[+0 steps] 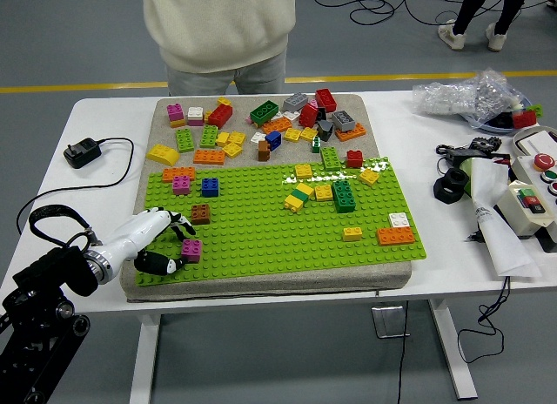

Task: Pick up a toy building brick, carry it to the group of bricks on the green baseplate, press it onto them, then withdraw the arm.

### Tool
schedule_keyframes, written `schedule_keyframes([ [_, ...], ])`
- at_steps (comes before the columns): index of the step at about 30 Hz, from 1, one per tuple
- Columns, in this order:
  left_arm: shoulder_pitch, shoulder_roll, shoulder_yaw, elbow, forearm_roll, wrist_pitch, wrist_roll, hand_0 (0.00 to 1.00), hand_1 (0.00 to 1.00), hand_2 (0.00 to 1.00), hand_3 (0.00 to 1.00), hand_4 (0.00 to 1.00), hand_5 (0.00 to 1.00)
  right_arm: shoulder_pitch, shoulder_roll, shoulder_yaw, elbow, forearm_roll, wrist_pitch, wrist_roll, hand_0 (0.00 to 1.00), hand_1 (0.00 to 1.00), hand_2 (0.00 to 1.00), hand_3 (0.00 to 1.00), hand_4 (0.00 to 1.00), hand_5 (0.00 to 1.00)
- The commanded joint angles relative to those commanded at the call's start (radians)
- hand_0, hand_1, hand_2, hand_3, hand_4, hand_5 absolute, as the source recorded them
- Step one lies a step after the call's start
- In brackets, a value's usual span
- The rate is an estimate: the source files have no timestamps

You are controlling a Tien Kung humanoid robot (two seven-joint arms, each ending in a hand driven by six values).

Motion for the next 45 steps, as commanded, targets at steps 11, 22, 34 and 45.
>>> schedule_keyframes([
  [11,0.0,-0.002,0.001,-0.001,-0.006,0.0,0.001,0.998,0.819,0.698,0.781,0.903,0.126,-0.001,0.0,0.0,0.0,0.001,0.0,0.0,0.761,0.676,0.718,0.737,0.998,0.683],
  [22,-0.002,0.002,-0.003,-0.016,-0.01,0.002,0.003,0.998,0.817,0.706,0.781,0.92,0.133,0.001,0.0,-0.002,0.0,0.005,-0.001,0.0,0.761,0.676,0.718,0.737,0.998,0.683],
  [34,0.032,0.035,-0.019,-0.093,-0.017,-0.008,0.018,0.998,0.821,0.711,0.615,0.907,0.201,-0.001,0.0,0.0,0.0,0.006,-0.001,0.0,0.761,0.676,0.718,0.737,0.998,0.683],
  [45,0.068,0.063,-0.024,-0.135,-0.019,-0.015,0.03,0.998,0.898,0.758,0.585,0.998,0.456,-0.004,0.001,0.0,0.0,0.007,-0.001,-0.002,0.761,0.676,0.718,0.737,0.998,0.683],
])
